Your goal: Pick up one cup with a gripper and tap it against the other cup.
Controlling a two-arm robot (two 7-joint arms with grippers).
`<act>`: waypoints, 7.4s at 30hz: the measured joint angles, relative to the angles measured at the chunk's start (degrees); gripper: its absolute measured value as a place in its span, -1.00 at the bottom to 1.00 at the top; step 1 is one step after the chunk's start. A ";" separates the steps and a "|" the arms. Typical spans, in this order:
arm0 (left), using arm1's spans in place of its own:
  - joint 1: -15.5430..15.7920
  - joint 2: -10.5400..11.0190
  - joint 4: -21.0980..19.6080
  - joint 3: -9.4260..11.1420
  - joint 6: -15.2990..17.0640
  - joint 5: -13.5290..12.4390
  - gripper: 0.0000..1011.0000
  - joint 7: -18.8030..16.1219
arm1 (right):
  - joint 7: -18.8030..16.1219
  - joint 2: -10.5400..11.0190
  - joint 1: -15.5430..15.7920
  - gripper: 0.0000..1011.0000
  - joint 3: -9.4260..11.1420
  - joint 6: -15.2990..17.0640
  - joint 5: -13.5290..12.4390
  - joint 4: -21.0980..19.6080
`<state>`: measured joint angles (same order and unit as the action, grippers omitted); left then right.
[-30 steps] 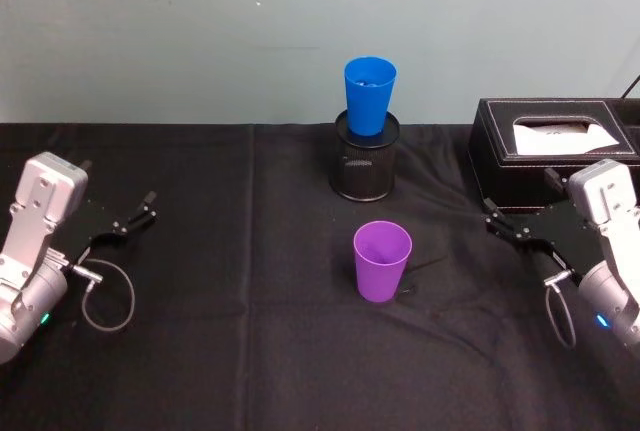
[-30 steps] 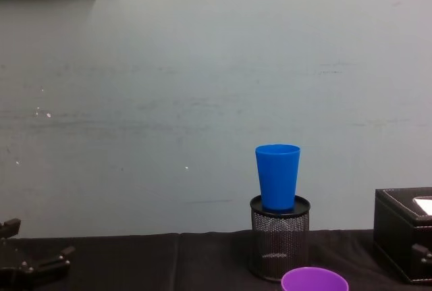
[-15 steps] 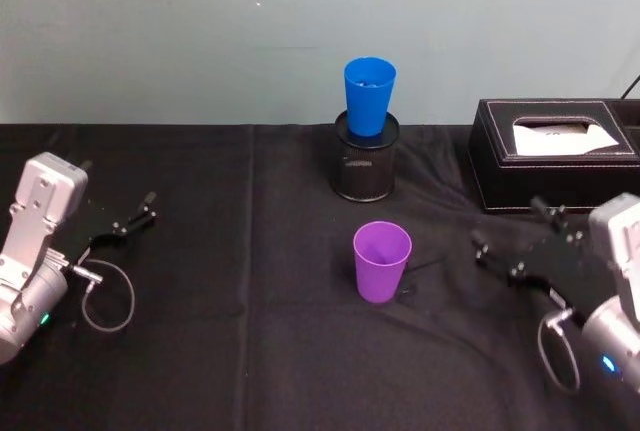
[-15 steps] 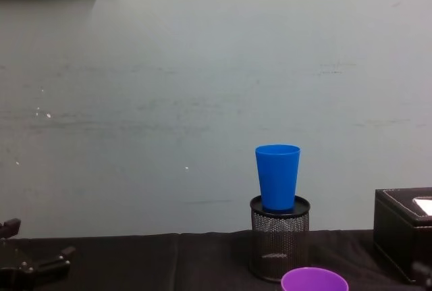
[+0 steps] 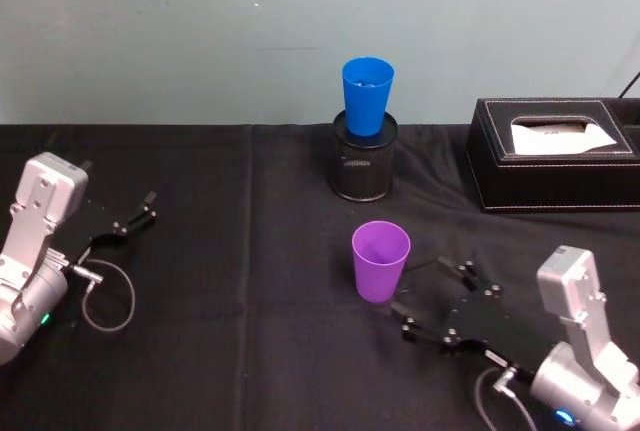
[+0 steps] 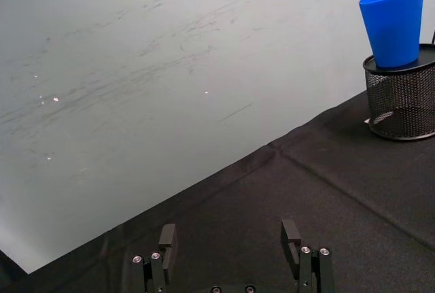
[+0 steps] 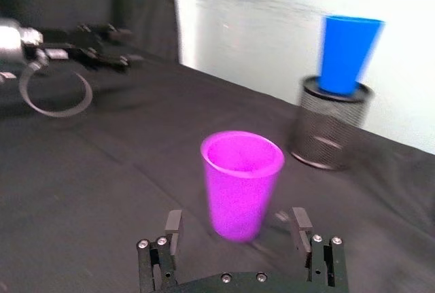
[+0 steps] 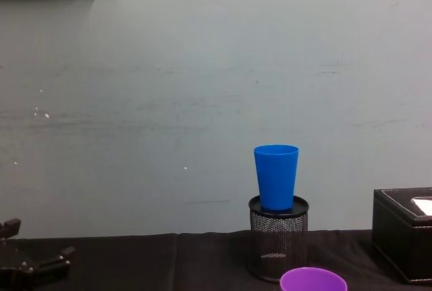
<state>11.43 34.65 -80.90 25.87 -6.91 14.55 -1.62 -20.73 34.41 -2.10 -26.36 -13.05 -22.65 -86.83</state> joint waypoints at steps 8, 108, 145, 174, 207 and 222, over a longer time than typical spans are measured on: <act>0.00 0.00 0.00 0.00 0.00 0.00 0.98 0.00 | -2.81 -2.74 -1.80 0.98 -0.25 0.06 -0.65 1.95; 0.00 0.00 0.00 0.00 0.00 0.00 0.98 0.00 | -6.29 -7.26 -13.29 0.47 5.90 20.08 0.63 -4.10; 0.00 0.00 0.00 0.00 0.00 0.00 0.98 0.00 | -6.32 -7.39 -13.03 0.47 6.05 19.70 0.92 -3.98; 0.00 0.00 0.00 0.00 0.00 0.00 0.98 0.00 | -6.32 -7.39 -13.02 0.47 6.05 19.69 0.92 -3.98; 0.00 0.00 0.00 0.00 0.00 0.00 0.98 0.00 | -6.32 -7.39 -13.03 0.47 6.04 19.69 0.91 -3.98; 0.00 0.00 0.00 0.00 0.00 0.00 0.98 0.00 | -6.32 -7.39 -13.03 0.47 6.04 19.69 0.91 -3.98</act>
<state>11.43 34.64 -80.90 25.86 -6.91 14.55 -1.62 -27.05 27.02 -15.12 -20.32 6.65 -21.73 -90.81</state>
